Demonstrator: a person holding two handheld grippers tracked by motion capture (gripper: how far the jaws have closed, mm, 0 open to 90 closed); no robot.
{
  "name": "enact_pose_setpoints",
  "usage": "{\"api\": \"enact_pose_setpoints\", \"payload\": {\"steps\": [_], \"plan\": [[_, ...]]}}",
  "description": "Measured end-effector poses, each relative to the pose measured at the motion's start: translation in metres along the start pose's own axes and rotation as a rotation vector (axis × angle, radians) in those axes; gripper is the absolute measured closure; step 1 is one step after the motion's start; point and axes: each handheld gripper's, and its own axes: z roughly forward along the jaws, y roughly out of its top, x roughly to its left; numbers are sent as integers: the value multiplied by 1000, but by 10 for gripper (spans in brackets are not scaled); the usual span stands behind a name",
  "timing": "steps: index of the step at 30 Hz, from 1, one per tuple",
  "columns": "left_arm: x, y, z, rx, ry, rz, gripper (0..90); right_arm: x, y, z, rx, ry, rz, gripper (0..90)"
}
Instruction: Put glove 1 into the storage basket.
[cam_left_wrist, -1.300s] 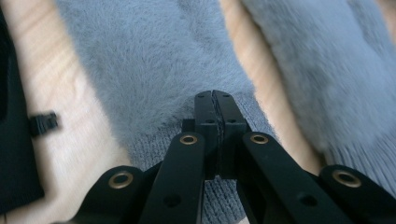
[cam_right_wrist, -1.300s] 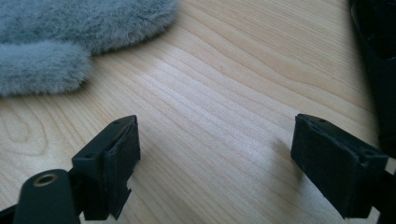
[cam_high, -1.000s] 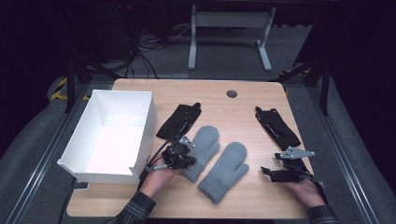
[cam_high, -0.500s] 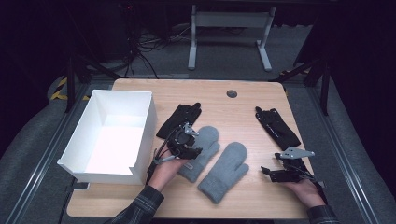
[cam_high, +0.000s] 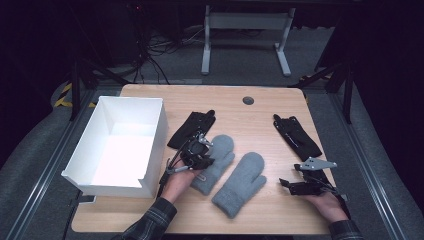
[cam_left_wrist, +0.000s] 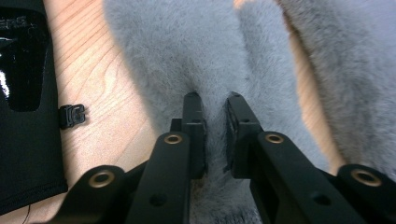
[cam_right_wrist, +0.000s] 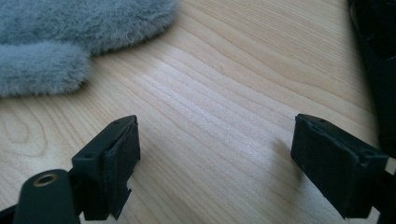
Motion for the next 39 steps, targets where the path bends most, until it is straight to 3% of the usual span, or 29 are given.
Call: {"api": "enact_pose_setpoints", "payload": {"steps": [12,16,25,29,39], "plan": [[-11,11,-31,-31,-84,3,840,0,0,0,0,0,0,161],[-20,18,-42,-52,-104,1,840,0,0,0,0,0,0,161],[-52,37,-59,-38,-140,22,841,0,0,0,-1,0,0,161],[-63,42,-58,-36,-153,37,842,0,0,0,-1,0,0,161],[-88,50,-30,14,-179,42,841,0,0,0,0,-1,0,161]]}}
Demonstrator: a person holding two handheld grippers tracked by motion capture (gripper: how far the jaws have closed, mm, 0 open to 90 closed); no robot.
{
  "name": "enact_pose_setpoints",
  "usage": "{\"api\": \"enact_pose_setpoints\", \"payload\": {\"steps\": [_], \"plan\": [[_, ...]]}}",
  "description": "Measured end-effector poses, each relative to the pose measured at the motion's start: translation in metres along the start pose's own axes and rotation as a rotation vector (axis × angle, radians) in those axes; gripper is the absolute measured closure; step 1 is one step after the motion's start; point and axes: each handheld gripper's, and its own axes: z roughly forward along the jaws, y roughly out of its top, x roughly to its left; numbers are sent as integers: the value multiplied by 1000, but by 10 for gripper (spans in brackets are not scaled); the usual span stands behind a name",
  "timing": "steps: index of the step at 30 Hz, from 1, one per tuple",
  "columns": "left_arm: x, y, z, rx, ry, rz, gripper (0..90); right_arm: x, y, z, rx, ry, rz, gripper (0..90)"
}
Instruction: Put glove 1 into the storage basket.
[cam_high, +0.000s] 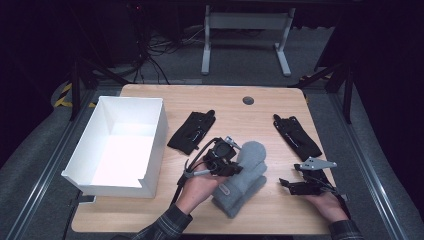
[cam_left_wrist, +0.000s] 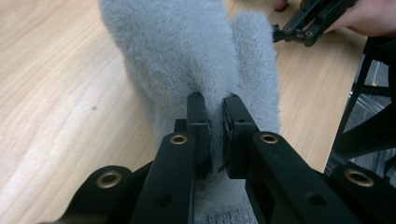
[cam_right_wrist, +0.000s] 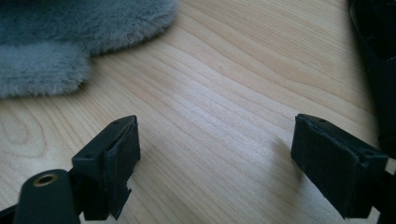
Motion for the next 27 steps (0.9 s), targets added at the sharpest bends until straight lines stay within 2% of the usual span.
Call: {"api": "enact_pose_setpoints", "payload": {"steps": [5,10,15,18,19,20,21,23,25,26,27], "plan": [[-1,-1,17,26,-2,-4,841,0,0,0,0,0,0,161],[1,-4,30,57,15,-7,841,0,0,0,-1,1,0,161],[0,-7,36,58,19,6,824,0,0,0,0,0,0,161],[1,-7,35,47,21,24,739,0,0,0,0,0,0,161],[1,-6,31,15,19,37,682,0,0,0,-1,0,0,161],[1,-6,31,15,19,37,637,0,0,0,-1,0,0,161],[2,-7,28,-3,19,43,637,0,0,0,0,0,0,161],[4,-7,24,-34,18,48,552,0,0,0,0,-1,0,161],[8,-8,19,-52,21,55,507,0,0,0,-1,0,-1,166],[10,-8,16,-56,27,56,501,0,0,0,-2,3,-1,178],[12,-8,14,-61,33,57,497,0,1,-1,1,5,-5,238]]}}
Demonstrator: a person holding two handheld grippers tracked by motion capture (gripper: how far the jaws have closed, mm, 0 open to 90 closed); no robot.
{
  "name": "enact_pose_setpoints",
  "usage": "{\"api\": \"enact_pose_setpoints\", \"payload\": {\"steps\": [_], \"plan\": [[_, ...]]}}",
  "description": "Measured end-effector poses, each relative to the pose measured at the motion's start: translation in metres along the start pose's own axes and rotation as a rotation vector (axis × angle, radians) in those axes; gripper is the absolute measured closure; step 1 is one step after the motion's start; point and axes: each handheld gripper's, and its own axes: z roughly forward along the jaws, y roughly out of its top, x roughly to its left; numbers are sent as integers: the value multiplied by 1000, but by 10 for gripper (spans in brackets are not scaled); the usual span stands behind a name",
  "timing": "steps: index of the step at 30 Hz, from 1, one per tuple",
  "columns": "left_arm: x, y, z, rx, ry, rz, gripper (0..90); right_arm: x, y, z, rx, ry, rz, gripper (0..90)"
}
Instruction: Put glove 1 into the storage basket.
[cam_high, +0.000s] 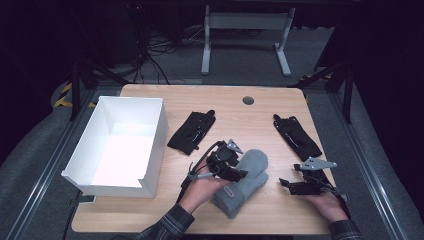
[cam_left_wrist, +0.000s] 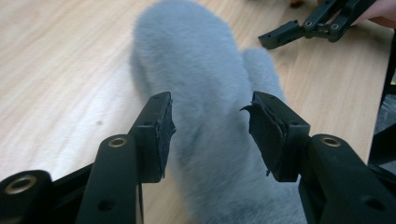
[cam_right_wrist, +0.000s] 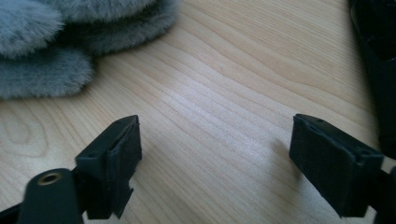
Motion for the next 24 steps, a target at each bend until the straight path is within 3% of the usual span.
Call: {"api": "enact_pose_setpoints", "payload": {"steps": [4,7,11,15,19,24], "plan": [[11,-3,-9,-14,22,-6,532,2,5,-5,-1,15,-6,472],[19,-9,-16,-4,44,-22,712,8,14,-8,-28,31,-17,683],[28,-23,-21,24,45,-55,861,16,25,-3,-37,68,-30,825],[31,-40,-21,59,37,-65,894,22,33,6,-24,110,-38,893],[30,-55,-23,70,40,-72,889,31,35,12,0,154,-60,895],[34,-60,-27,70,44,-80,872,42,36,19,21,211,-103,897]]}}
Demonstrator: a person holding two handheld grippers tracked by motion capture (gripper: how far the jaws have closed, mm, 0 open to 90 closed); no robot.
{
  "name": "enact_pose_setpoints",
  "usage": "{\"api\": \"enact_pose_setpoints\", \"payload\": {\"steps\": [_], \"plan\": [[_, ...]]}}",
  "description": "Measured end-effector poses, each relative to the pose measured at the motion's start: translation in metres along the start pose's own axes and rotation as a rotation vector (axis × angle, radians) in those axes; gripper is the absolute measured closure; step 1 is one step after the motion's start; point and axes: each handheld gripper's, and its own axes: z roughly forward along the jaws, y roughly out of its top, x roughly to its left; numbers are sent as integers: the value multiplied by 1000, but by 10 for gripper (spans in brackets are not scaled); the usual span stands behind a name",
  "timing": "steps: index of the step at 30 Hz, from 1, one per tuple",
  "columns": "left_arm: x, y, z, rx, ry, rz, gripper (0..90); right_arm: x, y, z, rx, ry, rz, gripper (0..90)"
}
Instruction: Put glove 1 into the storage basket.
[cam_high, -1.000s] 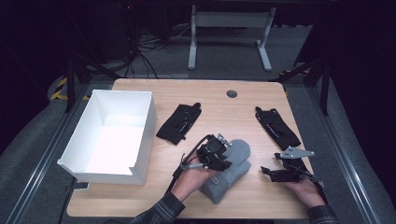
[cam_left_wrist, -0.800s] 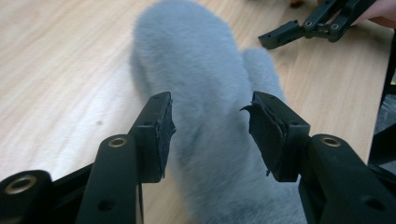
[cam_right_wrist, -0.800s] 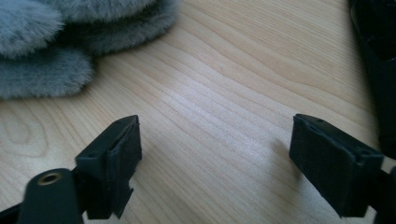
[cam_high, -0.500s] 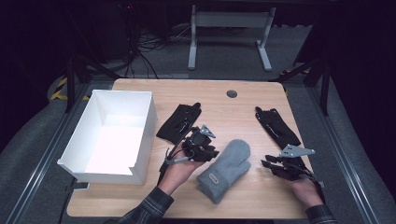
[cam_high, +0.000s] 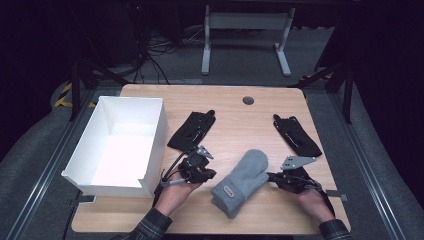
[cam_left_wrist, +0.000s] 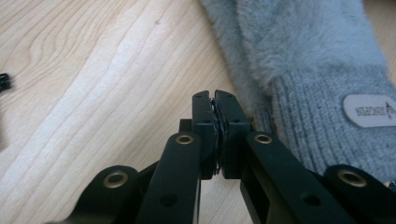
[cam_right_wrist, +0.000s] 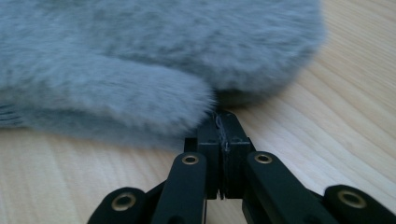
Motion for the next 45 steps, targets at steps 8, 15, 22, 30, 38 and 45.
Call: {"api": "enact_pose_setpoints", "payload": {"steps": [8,15,22,30,38,45], "plan": [[6,1,-3,-18,3,-3,852,21,4,5,3,86,-58,898],[7,2,-6,-38,-1,7,844,43,10,16,7,139,-109,900],[9,9,-7,-44,-12,25,828,66,19,32,20,200,-164,900],[10,30,-5,-66,-54,68,707,86,29,47,10,239,-206,900],[7,36,6,-85,-150,115,310,83,25,41,10,222,-203,835],[3,37,32,22,-155,152,157,67,15,22,-14,170,-160,763]]}}
